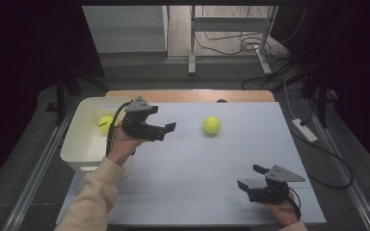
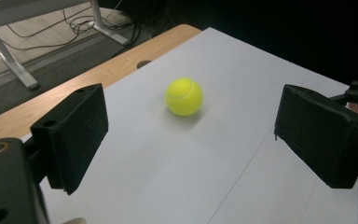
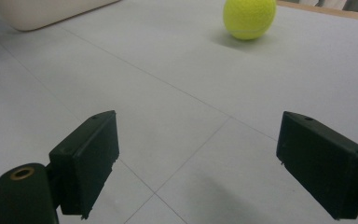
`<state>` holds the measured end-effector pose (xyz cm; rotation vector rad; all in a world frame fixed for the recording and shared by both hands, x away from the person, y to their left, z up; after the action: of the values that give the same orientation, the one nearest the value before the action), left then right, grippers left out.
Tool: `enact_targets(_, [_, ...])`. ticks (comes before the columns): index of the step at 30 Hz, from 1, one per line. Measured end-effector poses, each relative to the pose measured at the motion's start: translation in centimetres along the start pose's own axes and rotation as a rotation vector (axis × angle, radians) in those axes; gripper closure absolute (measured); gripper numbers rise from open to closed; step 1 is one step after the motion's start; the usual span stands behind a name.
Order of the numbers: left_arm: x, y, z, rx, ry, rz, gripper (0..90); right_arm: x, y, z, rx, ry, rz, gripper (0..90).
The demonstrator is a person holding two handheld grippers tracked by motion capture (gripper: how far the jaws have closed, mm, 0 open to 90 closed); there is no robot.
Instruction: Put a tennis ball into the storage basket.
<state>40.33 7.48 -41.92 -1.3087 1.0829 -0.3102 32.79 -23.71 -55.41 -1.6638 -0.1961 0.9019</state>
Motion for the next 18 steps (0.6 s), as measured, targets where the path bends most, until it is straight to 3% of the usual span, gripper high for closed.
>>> enact_targets(18, [3.6, -1.1, -1.8, 0.024, 0.039, 0.030, 10.5, -0.1, 0.1, -0.1, 0.010, -0.005, -0.001, 13.3])
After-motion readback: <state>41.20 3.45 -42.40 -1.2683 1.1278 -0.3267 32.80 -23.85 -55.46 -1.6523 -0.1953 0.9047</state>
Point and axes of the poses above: each handheld gripper's, and its own axes: x roughly forward along the jaws, y roughly out of its underside, z roughly to its left, the point moved 9 cm from there along x, roughly forward along the jaws, and after that the axes turned 6 degrees about y, right-handed, at the moved point
